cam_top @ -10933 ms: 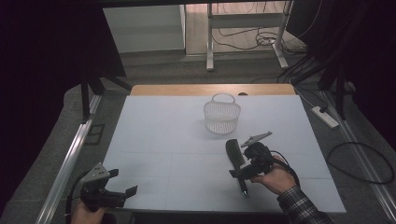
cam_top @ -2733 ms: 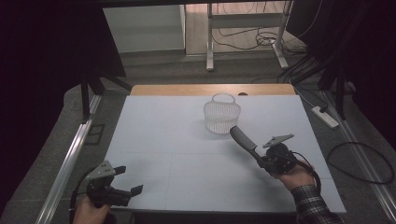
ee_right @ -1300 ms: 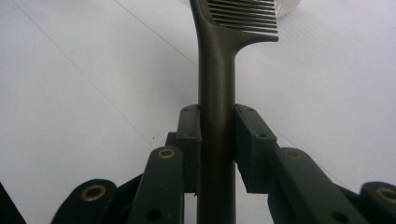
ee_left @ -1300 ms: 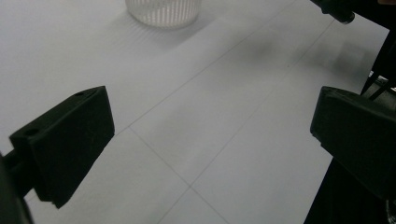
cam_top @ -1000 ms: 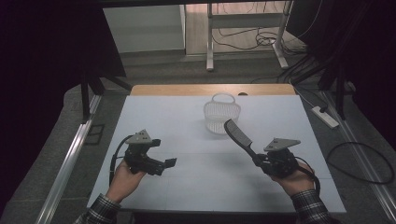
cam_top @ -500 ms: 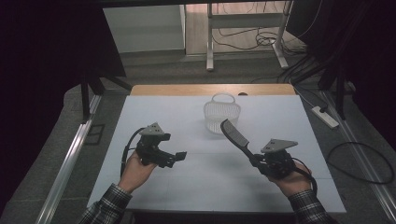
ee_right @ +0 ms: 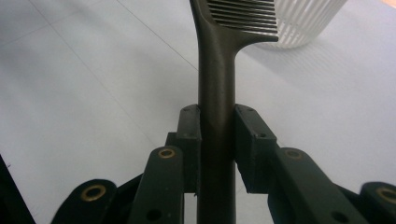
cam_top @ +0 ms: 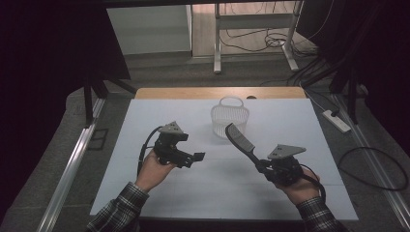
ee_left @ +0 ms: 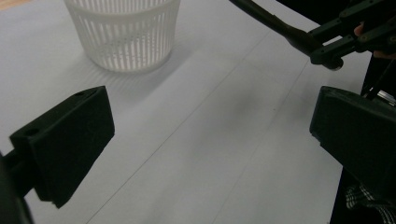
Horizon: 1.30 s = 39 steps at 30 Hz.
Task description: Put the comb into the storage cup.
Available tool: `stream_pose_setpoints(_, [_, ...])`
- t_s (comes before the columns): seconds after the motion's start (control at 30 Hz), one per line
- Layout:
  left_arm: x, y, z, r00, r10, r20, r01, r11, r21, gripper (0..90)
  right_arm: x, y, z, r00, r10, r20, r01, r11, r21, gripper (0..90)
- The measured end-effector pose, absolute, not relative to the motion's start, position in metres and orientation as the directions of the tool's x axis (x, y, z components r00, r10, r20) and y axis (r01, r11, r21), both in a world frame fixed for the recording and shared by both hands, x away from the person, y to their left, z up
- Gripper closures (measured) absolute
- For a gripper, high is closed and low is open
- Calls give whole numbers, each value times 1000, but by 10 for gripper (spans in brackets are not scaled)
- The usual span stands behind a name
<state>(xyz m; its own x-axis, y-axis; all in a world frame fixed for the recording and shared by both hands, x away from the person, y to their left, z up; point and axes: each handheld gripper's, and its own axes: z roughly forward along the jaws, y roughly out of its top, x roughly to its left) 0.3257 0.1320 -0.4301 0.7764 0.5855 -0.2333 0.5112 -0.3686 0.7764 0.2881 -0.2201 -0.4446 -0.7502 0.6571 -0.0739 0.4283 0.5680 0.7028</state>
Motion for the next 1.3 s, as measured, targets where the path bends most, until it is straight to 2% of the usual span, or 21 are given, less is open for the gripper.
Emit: stream_pose_setpoints(1.3, [331, 115, -453, 753, 518, -405, 597, -278, 753, 0, 265, -175, -451, -818, 566, -103, 318, 594, 739, 731])
